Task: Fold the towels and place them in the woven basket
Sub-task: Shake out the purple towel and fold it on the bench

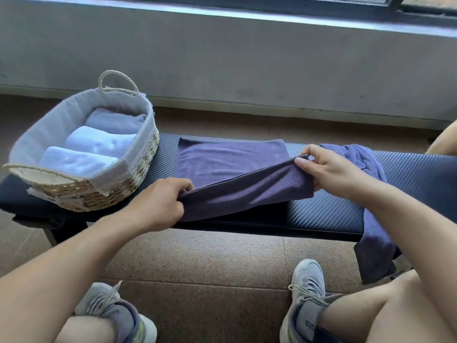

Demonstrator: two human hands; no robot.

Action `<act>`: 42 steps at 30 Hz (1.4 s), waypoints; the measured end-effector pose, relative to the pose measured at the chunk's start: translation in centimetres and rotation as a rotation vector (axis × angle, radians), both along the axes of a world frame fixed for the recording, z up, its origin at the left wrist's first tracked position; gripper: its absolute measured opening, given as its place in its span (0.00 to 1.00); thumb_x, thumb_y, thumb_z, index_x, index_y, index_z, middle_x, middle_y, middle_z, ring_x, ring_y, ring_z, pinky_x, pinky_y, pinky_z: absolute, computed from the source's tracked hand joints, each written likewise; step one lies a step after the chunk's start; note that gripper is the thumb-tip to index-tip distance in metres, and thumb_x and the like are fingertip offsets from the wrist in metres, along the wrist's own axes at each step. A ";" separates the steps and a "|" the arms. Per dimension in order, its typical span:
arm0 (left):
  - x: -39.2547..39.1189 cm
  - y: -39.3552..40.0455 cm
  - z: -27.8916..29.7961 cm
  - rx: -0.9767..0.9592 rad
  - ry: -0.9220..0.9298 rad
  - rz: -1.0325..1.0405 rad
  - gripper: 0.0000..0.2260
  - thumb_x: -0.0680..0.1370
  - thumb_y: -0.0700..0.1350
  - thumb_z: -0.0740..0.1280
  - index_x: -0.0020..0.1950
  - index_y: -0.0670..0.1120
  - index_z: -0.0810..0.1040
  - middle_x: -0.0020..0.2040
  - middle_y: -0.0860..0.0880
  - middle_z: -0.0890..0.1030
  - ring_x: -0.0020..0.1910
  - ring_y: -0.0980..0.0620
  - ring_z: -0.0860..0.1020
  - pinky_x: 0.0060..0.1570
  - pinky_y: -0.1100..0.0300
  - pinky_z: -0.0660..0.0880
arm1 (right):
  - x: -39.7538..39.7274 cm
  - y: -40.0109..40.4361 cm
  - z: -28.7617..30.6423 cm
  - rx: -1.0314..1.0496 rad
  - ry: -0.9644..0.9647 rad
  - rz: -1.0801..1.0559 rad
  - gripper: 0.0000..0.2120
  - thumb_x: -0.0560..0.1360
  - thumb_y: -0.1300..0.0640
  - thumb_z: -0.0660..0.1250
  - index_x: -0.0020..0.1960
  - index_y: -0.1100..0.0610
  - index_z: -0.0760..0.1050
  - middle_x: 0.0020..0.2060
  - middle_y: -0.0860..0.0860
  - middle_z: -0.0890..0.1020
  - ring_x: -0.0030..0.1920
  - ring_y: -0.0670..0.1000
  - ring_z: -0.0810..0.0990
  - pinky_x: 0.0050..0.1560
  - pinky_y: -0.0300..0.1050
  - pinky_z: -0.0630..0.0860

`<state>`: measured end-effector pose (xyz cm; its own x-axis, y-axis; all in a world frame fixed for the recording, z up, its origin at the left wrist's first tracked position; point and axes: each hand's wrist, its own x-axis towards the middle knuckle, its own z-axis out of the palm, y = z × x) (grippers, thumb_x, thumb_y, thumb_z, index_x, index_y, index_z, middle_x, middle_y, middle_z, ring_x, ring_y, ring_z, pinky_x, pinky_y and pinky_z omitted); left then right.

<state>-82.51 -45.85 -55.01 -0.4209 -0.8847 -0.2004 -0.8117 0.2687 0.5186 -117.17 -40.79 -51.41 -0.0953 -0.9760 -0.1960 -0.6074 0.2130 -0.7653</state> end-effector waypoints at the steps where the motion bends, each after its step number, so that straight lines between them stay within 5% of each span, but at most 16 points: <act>1: 0.2 0.0 0.3 0.073 0.046 0.019 0.16 0.69 0.33 0.60 0.40 0.53 0.79 0.35 0.51 0.83 0.37 0.48 0.80 0.38 0.56 0.76 | -0.2 0.0 0.0 0.024 0.009 -0.019 0.07 0.83 0.51 0.62 0.46 0.50 0.73 0.33 0.58 0.76 0.35 0.55 0.76 0.38 0.57 0.83; 3: 0.4 0.1 0.9 0.277 0.211 0.082 0.15 0.70 0.31 0.61 0.39 0.48 0.82 0.33 0.49 0.83 0.32 0.50 0.78 0.35 0.57 0.76 | -0.6 0.2 -0.1 0.109 0.044 -0.024 0.07 0.83 0.52 0.62 0.48 0.53 0.73 0.34 0.55 0.76 0.33 0.51 0.77 0.33 0.50 0.80; 7: 0.3 0.5 1.8 0.588 0.441 0.181 0.07 0.67 0.37 0.64 0.40 0.45 0.80 0.32 0.49 0.77 0.26 0.55 0.72 0.27 0.63 0.70 | -1.0 1.2 -0.4 0.345 0.081 0.034 0.08 0.83 0.52 0.63 0.50 0.55 0.75 0.38 0.54 0.75 0.33 0.52 0.77 0.33 0.50 0.81; 13: 0.4 0.0 1.2 0.650 0.478 0.304 0.04 0.74 0.40 0.68 0.41 0.48 0.81 0.33 0.51 0.77 0.26 0.55 0.70 0.22 0.64 0.64 | -0.7 1.8 -0.3 0.516 -0.021 0.078 0.08 0.83 0.54 0.63 0.52 0.58 0.75 0.44 0.58 0.75 0.30 0.53 0.77 0.30 0.48 0.79; 16: 0.1 -0.3 0.9 0.657 0.546 0.396 0.06 0.76 0.38 0.69 0.42 0.46 0.83 0.38 0.47 0.81 0.28 0.53 0.76 0.24 0.64 0.67 | -0.8 1.7 -0.4 0.505 -0.010 0.065 0.08 0.84 0.54 0.63 0.53 0.59 0.75 0.44 0.58 0.76 0.30 0.54 0.78 0.29 0.48 0.79; 18: -0.1 -0.7 0.6 0.621 0.581 0.455 0.06 0.79 0.36 0.67 0.45 0.44 0.82 0.37 0.46 0.82 0.27 0.55 0.77 0.23 0.66 0.68 | -0.9 1.4 -0.4 0.466 -0.010 0.050 0.09 0.84 0.54 0.62 0.53 0.59 0.74 0.43 0.57 0.76 0.28 0.55 0.78 0.27 0.47 0.78; 23: -0.4 -1.7 -0.2 0.442 0.657 0.466 0.04 0.80 0.43 0.71 0.47 0.44 0.82 0.43 0.44 0.84 0.40 0.50 0.81 0.39 0.59 0.74 | -1.0 0.0 -1.0 0.246 -0.009 -0.009 0.08 0.84 0.54 0.62 0.51 0.57 0.73 0.37 0.58 0.78 0.27 0.52 0.79 0.26 0.45 0.78; 27: -0.9 -2.4 0.0 0.258 0.722 0.480 0.11 0.75 0.49 0.75 0.46 0.41 0.80 0.32 0.51 0.84 0.30 0.56 0.81 0.32 0.64 0.76 | -1.3 -1.7 -1.8 0.064 -0.080 -0.062 0.06 0.84 0.55 0.62 0.49 0.56 0.72 0.39 0.57 0.80 0.38 0.54 0.79 0.44 0.54 0.81; 31: -0.4 -3.9 -1.3 0.187 0.662 0.483 0.23 0.68 0.65 0.74 0.45 0.46 0.81 0.43 0.45 0.87 0.49 0.39 0.85 0.56 0.41 0.80 | -1.7 -3.0 -3.1 0.028 -0.109 -0.097 0.07 0.84 0.56 0.63 0.53 0.60 0.73 0.41 0.57 0.80 0.41 0.53 0.78 0.44 0.51 0.80; 35: -0.9 -4.3 -2.0 0.059 0.442 0.485 0.16 0.78 0.60 0.69 0.49 0.47 0.78 0.42 0.47 0.85 0.44 0.45 0.83 0.49 0.52 0.76 | -1.9 -3.7 -4.5 0.058 -0.079 -0.114 0.05 0.82 0.56 0.66 0.49 0.56 0.74 0.39 0.54 0.79 0.40 0.51 0.76 0.39 0.46 0.78; 42: -1.2 -4.9 -2.7 0.000 0.392 0.500 0.13 0.78 0.53 0.73 0.51 0.44 0.78 0.37 0.48 0.81 0.35 0.51 0.76 0.36 0.58 0.69 | -1.5 -4.4 -5.1 0.022 0.104 -0.159 0.06 0.79 0.53 0.70 0.51 0.55 0.76 0.41 0.51 0.81 0.34 0.50 0.75 0.37 0.47 0.75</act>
